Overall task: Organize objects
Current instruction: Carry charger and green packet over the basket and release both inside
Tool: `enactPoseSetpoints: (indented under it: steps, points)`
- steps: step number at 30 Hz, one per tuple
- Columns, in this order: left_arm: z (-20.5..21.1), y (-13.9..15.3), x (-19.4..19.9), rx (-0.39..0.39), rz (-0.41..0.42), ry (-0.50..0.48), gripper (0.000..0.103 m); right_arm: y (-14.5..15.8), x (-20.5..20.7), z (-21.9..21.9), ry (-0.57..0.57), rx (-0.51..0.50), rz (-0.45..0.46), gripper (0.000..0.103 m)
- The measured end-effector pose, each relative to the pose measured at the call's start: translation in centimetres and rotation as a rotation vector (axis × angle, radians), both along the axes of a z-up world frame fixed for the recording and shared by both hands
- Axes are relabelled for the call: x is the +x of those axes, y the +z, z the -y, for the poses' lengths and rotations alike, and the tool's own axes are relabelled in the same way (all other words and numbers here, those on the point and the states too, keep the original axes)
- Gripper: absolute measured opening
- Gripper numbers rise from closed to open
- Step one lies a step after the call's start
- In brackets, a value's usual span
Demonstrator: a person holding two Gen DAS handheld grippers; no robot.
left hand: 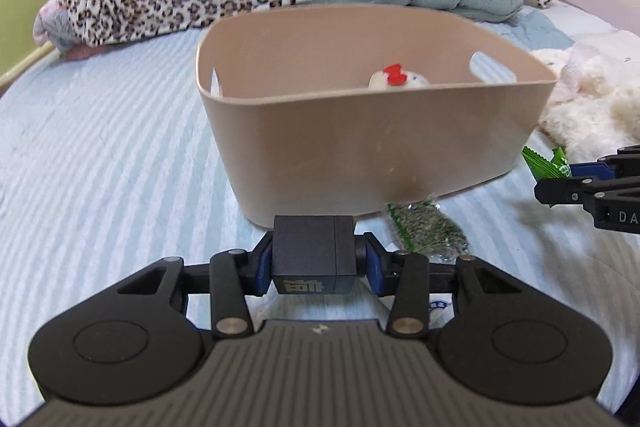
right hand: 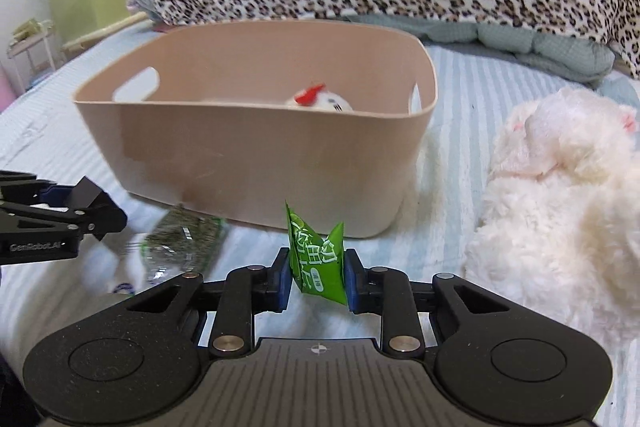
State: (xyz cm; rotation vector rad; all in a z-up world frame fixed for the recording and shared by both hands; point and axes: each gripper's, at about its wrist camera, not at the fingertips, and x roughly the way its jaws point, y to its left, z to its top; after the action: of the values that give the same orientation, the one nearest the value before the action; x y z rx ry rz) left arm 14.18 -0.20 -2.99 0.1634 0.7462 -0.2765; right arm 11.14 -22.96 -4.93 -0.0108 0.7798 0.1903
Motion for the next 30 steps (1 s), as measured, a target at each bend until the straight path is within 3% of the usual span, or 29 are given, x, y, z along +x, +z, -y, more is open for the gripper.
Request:
enactPoseSetpoints:
  steps: [16,21,30]
  points:
    - [0.8,6.6,-1.9,-0.005,0.191,-0.061,0.047,7.2,-3.5,1.5,0.014,0.090,0.157,0.025]
    - [2.2,7.8,-0.1,-0.018,0.221,-0.043,0.047,9.0,-2.1,2.0,-0.001,0.124,0.203,0.025]
    - [5.8,7.9,4.6,-0.022,0.235,0.005,0.047,9.2,2.9,2.5,-0.042,0.145,0.221,0.025]
